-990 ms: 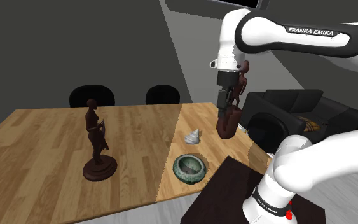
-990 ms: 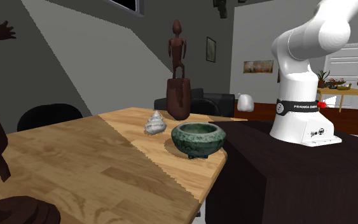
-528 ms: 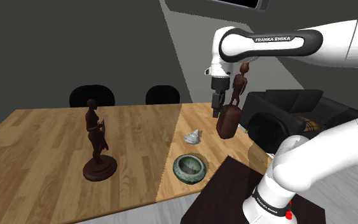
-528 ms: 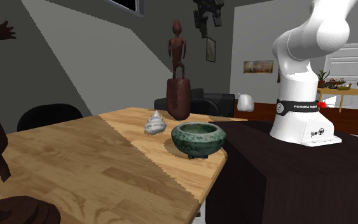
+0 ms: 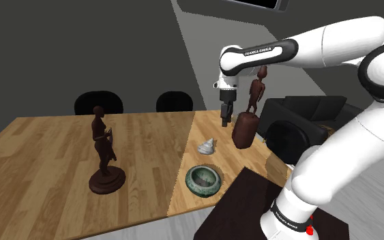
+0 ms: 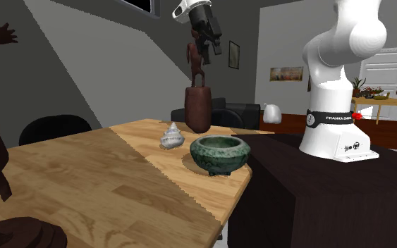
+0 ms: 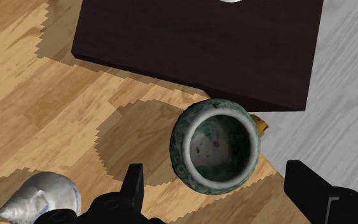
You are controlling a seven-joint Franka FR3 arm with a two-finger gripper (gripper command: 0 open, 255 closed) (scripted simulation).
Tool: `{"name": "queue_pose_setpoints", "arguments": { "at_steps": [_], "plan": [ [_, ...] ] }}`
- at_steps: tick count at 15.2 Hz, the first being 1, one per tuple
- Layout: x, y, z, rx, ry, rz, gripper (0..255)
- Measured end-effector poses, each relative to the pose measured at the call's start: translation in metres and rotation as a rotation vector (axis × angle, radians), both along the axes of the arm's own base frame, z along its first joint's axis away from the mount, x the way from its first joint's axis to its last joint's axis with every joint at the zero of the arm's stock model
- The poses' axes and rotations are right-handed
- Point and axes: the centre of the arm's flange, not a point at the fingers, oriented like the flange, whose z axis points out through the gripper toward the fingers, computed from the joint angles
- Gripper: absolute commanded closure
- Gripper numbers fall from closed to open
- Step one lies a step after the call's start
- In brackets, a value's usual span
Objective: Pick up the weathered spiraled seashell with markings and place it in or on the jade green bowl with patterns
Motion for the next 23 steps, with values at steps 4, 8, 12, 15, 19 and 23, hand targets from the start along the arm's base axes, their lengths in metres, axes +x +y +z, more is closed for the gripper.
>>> {"name": "queue_pose_setpoints", "arguments": {
  "at_steps": [4,8,12,15,19,23],
  "plan": [
    [0.031,-0.035,-0.032,0.024,0.025,0.013,0],
    [0.058,-0.070,-0.070,0.049,0.049,0.027,0],
    [0.088,-0.104,-0.106,0.073,0.072,0.041,0],
    [0.109,-0.126,-0.135,0.091,0.091,0.051,0],
    [0.133,-0.161,-0.175,0.115,0.114,0.064,0],
    [0.163,-0.189,-0.218,0.140,0.138,0.078,0]
  ]
}}
